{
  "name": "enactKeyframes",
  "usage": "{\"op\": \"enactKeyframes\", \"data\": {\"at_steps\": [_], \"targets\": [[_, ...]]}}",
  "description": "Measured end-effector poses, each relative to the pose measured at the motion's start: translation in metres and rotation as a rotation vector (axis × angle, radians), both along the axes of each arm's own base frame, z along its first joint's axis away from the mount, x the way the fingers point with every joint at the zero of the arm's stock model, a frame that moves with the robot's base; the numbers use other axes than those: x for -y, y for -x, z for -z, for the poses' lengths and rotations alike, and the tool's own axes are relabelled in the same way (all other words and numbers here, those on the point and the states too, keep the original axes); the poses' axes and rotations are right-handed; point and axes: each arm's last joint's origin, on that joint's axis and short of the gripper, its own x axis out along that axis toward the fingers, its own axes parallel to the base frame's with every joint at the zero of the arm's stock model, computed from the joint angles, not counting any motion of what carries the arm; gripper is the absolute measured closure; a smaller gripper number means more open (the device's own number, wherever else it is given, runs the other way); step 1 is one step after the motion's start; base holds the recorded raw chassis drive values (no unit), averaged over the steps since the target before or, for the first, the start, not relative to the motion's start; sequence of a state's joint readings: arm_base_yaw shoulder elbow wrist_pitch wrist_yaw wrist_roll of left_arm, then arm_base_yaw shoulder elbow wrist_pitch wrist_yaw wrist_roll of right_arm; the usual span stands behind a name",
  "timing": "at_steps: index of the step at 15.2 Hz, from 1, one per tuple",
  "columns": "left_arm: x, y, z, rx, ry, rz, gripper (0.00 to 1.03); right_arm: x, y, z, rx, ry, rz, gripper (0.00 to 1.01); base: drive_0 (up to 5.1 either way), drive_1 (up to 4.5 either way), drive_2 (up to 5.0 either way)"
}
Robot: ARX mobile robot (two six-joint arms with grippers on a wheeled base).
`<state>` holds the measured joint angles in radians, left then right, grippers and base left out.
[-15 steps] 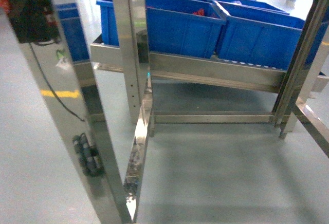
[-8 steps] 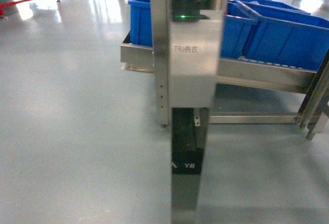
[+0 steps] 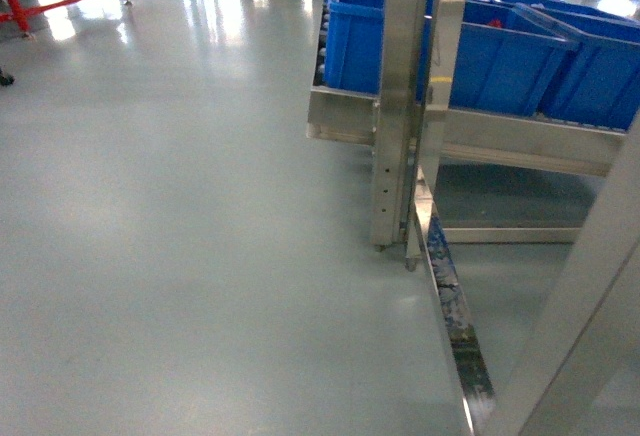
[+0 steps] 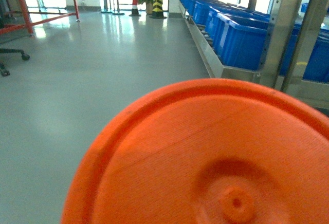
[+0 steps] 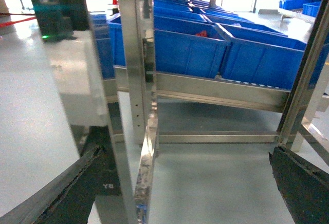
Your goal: Pick capacitor and pack into box
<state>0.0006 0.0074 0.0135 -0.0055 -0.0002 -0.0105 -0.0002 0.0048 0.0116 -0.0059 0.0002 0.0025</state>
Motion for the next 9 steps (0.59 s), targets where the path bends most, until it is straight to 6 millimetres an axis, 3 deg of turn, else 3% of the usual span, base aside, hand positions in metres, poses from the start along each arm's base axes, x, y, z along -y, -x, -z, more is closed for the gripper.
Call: {"op": "enactKeyframes", "data": {"at_steps": [9], "targets": [[0.0000, 0.0000, 0.0001, -0.002, 0.000, 0.000, 0.60, 0.0000, 0.0000, 0.0000, 0.000, 0.000, 0.000, 0.03, -5.0, 2.43, 2.4]]}}
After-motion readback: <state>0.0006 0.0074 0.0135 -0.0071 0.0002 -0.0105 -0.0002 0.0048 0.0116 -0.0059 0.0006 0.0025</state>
